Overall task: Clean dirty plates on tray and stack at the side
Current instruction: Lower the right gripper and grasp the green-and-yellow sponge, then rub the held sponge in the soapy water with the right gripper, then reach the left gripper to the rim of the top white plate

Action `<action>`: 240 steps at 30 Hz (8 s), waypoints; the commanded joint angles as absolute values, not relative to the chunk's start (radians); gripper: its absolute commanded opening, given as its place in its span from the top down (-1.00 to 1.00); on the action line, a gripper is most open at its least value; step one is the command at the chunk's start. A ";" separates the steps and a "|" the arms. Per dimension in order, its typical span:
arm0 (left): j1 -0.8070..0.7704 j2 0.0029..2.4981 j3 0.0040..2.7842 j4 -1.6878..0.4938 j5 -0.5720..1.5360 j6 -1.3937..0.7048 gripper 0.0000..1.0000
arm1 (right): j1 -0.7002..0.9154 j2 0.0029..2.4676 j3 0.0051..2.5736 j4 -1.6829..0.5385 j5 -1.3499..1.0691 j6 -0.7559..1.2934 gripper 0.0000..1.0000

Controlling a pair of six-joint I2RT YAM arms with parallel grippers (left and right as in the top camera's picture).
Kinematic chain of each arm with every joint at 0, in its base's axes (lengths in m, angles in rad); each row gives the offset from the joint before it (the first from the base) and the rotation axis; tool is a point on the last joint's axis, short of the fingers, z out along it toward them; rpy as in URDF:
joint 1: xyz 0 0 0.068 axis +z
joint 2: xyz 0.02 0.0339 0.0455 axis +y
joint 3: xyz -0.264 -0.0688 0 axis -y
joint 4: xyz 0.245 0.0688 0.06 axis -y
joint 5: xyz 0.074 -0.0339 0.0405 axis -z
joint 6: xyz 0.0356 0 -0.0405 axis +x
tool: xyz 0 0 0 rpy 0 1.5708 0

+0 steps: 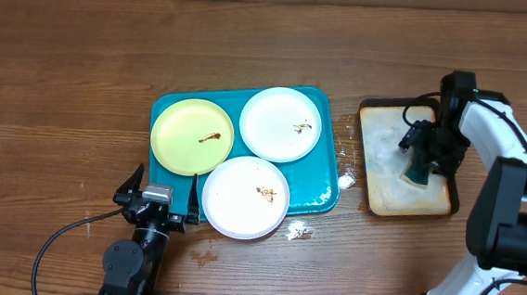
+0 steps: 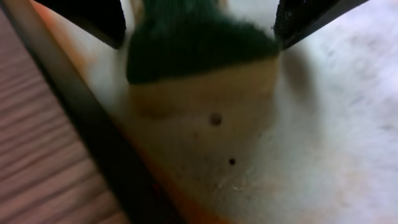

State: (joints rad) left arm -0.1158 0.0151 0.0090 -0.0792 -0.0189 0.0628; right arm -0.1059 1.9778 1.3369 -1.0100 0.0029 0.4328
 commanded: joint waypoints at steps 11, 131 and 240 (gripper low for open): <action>-0.110 0.004 0.005 -0.077 -0.025 0.083 -1.00 | -0.105 1.982 1.332 -0.923 -0.029 0.341 0.44; -0.110 0.004 0.005 -0.077 -0.025 0.083 -1.00 | 0.023 1.944 1.407 -0.994 -0.096 0.158 0.92; -0.206 1.702 1.610 -1.091 0.138 -0.157 0.23 | 0.004 1.795 1.722 -1.374 -0.107 0.118 0.92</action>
